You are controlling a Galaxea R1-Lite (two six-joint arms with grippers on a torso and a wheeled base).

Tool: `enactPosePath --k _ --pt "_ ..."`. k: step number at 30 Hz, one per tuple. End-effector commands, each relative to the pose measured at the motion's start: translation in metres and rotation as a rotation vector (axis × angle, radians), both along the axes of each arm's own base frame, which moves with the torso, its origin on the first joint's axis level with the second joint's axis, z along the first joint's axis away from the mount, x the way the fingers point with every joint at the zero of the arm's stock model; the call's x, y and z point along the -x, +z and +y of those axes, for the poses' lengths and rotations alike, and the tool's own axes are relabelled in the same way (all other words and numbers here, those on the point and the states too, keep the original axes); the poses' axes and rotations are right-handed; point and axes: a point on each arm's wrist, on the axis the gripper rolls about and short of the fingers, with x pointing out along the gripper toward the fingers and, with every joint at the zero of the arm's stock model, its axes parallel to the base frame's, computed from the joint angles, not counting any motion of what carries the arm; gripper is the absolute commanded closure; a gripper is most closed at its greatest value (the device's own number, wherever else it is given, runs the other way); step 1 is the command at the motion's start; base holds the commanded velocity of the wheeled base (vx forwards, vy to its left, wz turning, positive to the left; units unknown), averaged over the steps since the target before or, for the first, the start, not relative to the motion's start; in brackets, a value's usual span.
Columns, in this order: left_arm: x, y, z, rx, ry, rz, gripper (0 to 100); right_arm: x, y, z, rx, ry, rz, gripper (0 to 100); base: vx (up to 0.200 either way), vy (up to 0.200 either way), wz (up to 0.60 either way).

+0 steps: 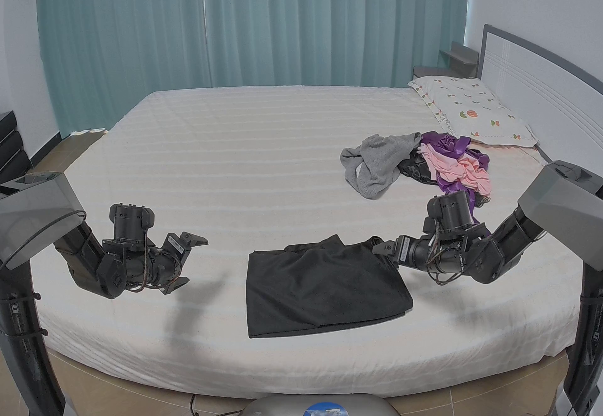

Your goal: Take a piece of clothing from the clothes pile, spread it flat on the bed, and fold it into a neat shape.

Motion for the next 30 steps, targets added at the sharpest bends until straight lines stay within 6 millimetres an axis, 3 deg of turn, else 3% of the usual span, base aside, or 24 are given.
enactPosePath --k 1,17,18,26,30 --pt "0.001 0.000 -0.001 -0.001 -0.002 -0.001 0 -0.023 -0.016 0.015 -0.021 0.001 -0.006 0 0.000 0.000 0.00" --pt "0.001 0.000 -0.001 -0.003 -0.002 -0.003 0 -0.049 -0.036 0.032 -0.008 0.008 -0.012 0 0.000 0.000 0.00" --pt "0.001 0.000 -0.001 -0.003 -0.002 -0.003 0 -0.051 -0.037 0.032 -0.006 0.008 -0.010 100 0.000 0.000 0.00" --pt "0.001 0.000 -0.001 -0.003 -0.002 -0.003 0 -0.056 -0.039 0.028 0.018 -0.013 0.022 100 0.000 0.000 0.00" --pt "0.001 -0.001 -0.001 -0.004 -0.002 -0.002 0 -0.064 -0.035 0.016 0.015 -0.067 0.001 100 0.000 0.000 0.00"
